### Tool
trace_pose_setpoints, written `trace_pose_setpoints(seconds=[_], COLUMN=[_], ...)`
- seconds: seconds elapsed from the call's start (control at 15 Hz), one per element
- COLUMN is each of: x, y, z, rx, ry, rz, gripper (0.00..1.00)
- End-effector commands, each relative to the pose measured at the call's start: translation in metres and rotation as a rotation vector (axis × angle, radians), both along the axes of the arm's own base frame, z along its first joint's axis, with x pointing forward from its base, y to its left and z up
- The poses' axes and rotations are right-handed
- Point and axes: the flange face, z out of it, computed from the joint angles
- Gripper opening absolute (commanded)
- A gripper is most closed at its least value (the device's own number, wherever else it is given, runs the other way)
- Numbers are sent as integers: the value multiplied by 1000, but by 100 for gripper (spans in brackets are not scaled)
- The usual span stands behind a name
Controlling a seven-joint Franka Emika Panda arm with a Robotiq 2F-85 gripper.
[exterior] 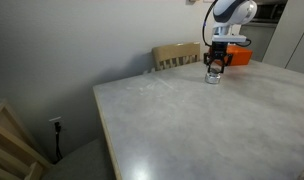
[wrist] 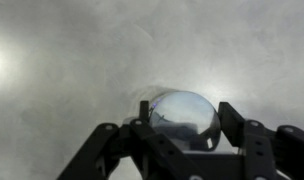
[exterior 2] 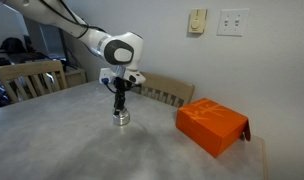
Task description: Pick the lid from the table, place it on the bottle, put it back on the table then place it on the bottle again
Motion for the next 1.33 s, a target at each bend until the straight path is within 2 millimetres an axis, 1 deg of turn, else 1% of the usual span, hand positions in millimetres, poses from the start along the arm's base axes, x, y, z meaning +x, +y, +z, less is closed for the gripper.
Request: trace_pose_setpoints(seconds=[0.0, 0.4, 0.87, 1.0, 1.27], x=[-1, 0, 6, 7, 9], y=[-8, -17, -26, -31, -45], z=[-1, 11, 15, 16, 15], rx=[3, -10, 4, 37, 199], ry=[-8, -34, -53, -65, -103], rz=[-18, -30, -39, -43, -61], gripper=[44, 44, 44, 44, 44])
